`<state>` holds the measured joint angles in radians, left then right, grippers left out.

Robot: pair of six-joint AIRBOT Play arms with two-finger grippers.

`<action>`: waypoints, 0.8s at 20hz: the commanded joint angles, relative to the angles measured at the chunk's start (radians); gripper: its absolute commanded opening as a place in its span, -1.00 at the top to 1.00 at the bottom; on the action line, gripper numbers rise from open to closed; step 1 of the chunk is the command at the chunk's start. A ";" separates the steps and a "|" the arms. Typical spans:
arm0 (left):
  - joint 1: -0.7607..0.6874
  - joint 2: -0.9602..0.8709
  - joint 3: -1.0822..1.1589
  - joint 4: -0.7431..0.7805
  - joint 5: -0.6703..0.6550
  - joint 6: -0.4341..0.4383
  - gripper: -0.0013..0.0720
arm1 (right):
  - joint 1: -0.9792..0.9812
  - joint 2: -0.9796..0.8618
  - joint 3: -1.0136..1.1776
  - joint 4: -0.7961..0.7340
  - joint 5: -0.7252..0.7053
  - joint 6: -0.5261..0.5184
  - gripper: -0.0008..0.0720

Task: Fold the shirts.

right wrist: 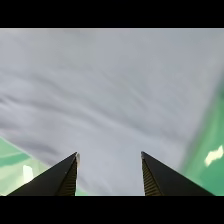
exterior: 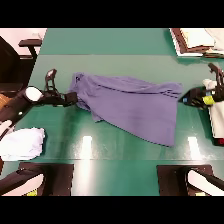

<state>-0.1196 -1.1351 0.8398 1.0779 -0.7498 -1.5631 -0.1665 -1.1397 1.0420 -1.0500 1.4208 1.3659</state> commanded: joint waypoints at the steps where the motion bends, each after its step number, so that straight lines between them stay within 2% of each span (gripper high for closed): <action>1: 0.005 0.123 0.051 0.150 -0.139 0.041 0.90 | -0.119 0.101 -0.193 -0.115 0.049 0.021 -0.28; 3: 0.005 0.156 0.050 0.149 -0.197 0.071 0.90 | -0.195 0.166 -0.347 -0.130 0.053 0.021 -0.71; 7: 0.005 0.154 0.050 0.145 -0.229 0.072 0.90 | -0.256 0.224 -0.569 -0.118 0.047 0.021 -0.63; 9: 0.005 0.154 0.050 0.145 -0.229 0.072 0.90 | -0.218 0.224 -0.630 -0.082 0.011 0.022 -0.43; 12: 0.005 0.154 0.050 0.144 -0.230 0.072 0.90 | -0.112 0.179 -0.599 -0.022 -0.040 0.034 -0.43; 16: 0.005 0.154 0.051 0.158 -0.242 0.086 0.90 | 0.044 0.047 -0.532 -0.016 -0.087 0.077 -0.40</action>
<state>-0.1150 -0.9817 0.8894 1.2232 -0.9810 -1.4876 -0.2146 -1.0229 0.4850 -1.0817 1.3796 1.4166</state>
